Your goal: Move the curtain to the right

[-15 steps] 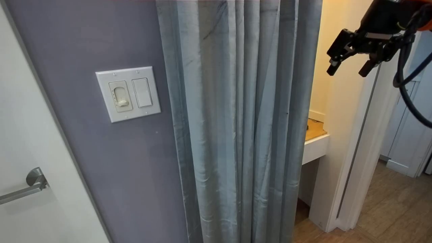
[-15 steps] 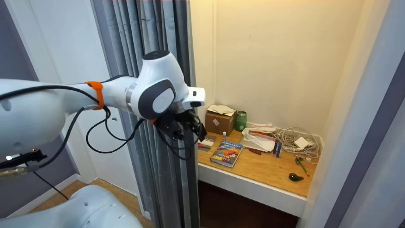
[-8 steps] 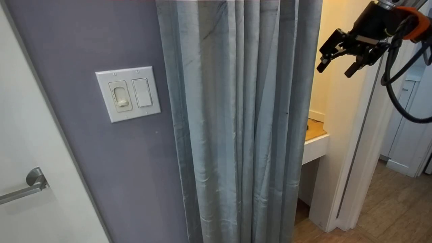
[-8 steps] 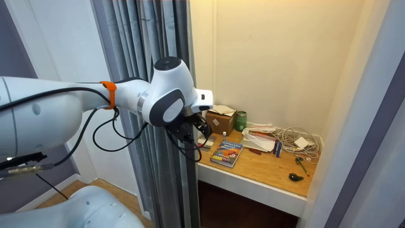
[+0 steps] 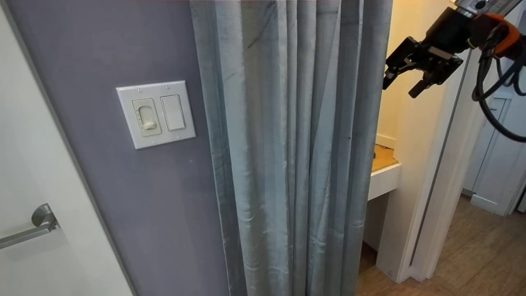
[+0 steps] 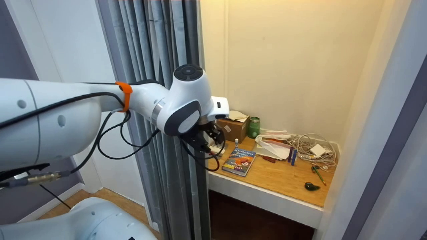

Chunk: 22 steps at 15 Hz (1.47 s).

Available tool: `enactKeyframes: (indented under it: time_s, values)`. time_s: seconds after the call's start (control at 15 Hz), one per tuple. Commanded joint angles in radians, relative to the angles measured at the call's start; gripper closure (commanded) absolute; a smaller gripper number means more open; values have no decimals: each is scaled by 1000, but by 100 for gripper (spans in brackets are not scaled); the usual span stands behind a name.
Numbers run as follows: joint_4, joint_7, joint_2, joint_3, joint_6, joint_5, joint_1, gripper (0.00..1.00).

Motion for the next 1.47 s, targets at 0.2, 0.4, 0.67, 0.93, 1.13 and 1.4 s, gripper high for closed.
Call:
enactKeyframes:
  time_s: [0.2, 0.4, 0.67, 0.93, 1.13, 1.4]
  values:
    - [18, -92, 54, -32, 105, 74, 82, 0]
    - [24, -108, 88, -36, 146, 84, 114, 25]
    - [35, -130, 122, -45, 205, 97, 151, 52]
    - [66, -135, 149, -37, 250, 70, 138, 79]
    - [87, -114, 173, -32, 291, 44, 82, 99]
    - [112, -96, 224, -33, 346, 12, -8, 100]
